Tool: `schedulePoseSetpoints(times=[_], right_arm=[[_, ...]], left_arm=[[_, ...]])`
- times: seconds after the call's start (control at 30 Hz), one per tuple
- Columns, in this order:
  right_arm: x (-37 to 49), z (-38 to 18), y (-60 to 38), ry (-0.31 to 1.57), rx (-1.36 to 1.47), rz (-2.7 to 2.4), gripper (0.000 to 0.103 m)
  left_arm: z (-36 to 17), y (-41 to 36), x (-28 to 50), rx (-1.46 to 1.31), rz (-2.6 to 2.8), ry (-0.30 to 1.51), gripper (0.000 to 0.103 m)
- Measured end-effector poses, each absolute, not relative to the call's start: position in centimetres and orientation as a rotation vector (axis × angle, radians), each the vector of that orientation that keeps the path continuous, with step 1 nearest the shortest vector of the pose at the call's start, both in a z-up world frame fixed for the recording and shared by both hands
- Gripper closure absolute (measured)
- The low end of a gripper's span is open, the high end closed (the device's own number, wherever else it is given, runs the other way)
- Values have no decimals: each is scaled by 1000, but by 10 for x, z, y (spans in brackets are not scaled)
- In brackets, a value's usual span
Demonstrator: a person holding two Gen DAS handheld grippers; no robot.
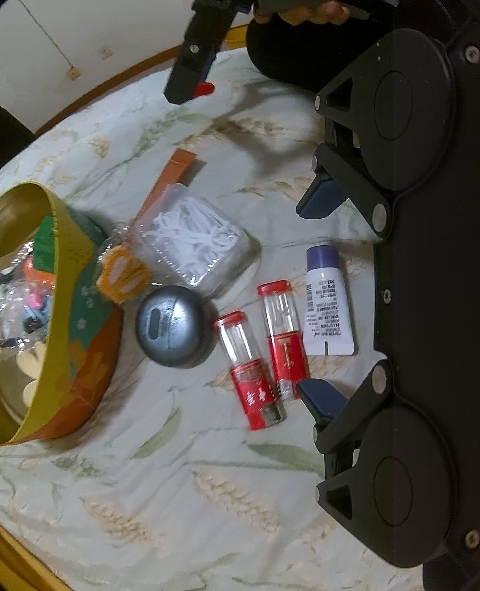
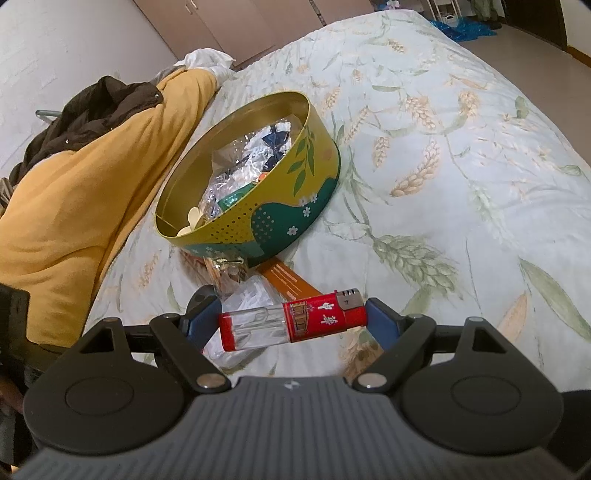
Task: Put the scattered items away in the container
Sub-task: 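Close the left gripper on the white purple-capped tube while the right holds the lighter, then release the red lighter into the tin with the right gripper while the left holds the tube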
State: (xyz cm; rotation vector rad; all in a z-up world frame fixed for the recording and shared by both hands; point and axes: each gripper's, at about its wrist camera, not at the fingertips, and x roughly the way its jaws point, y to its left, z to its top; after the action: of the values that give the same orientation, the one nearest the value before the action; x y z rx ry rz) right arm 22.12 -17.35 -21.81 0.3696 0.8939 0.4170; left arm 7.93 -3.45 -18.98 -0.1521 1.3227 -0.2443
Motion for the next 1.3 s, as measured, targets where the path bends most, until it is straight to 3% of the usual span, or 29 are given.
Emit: schedulePoseSetpoints(times=[0.3,0.4,1.0,1.3], right_arm=[[221,-217,-174,886,377,429,19],[221,-217,-173,886,375,429,19],[221,-210,-161,869,299,437,19],[248,-163,-124,819,220,481,19]], left_arm=[[-216,-46,84,-144,-225,1382,19],[-218,-50,81,-104,-206,1355,35],[-177,18,55,-310,-150,1140,35],[-180,18,49,-305,-163,1080,35]])
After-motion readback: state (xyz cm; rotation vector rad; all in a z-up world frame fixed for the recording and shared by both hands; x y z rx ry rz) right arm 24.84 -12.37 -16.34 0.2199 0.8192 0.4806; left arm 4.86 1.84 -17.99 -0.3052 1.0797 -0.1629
